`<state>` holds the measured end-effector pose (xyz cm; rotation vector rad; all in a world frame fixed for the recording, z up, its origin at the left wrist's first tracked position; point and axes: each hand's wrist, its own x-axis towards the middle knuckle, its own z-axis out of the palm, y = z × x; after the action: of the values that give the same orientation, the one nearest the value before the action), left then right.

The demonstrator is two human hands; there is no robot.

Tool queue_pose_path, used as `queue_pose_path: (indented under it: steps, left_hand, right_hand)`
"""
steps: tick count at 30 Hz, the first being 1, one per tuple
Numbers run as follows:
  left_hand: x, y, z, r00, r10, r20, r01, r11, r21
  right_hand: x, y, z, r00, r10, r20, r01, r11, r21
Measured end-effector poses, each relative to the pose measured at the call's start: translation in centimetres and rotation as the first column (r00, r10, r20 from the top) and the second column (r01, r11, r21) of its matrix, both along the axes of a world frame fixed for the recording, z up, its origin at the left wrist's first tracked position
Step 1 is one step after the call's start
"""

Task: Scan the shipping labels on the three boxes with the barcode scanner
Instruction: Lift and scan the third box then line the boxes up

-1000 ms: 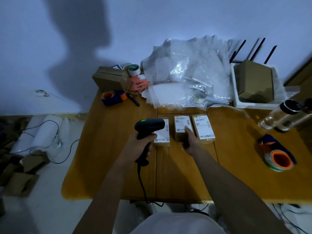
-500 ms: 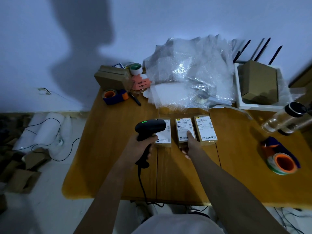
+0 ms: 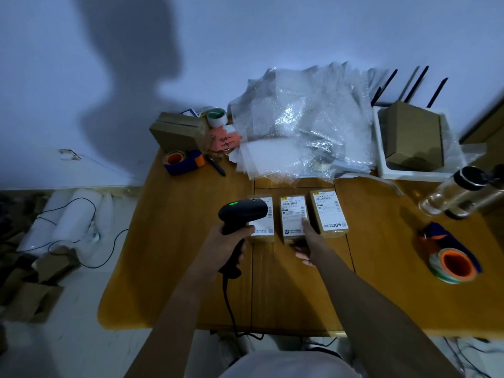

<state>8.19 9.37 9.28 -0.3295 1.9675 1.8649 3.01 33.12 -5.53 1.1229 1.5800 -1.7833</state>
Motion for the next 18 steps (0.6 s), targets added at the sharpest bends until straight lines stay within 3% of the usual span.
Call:
queue_pose_path:
  steps: [6,10,15,18]
  left_hand:
    - [-0.5,1.3,0.1,0.999,-0.029,-0.019,0.029,1.0,0.011]
    - [-0.7,2.6,0.0,0.998,-0.052,-0.017,0.053,0.999,0.009]
    - [-0.8,4.2,0.0,0.996,-0.082,-0.018,0.082,0.997,0.013]
    - [-0.9,5.0,-0.1,0.997,-0.077,-0.023,0.078,0.997,0.01]
  right_hand:
    - [1.1,1.8,0.4,0.999,0.041,-0.027,-0.039,0.997,0.066]
    - [1.0,3.1,0.7,0.985,0.098,-0.145,-0.059,0.965,0.254]
    - [0.9,4.9,1.1,0.952,0.281,-0.122,-0.156,0.787,0.597]
    - [0.8,5.9,1.5,0.916,0.385,-0.114,-0.219,0.716,0.663]
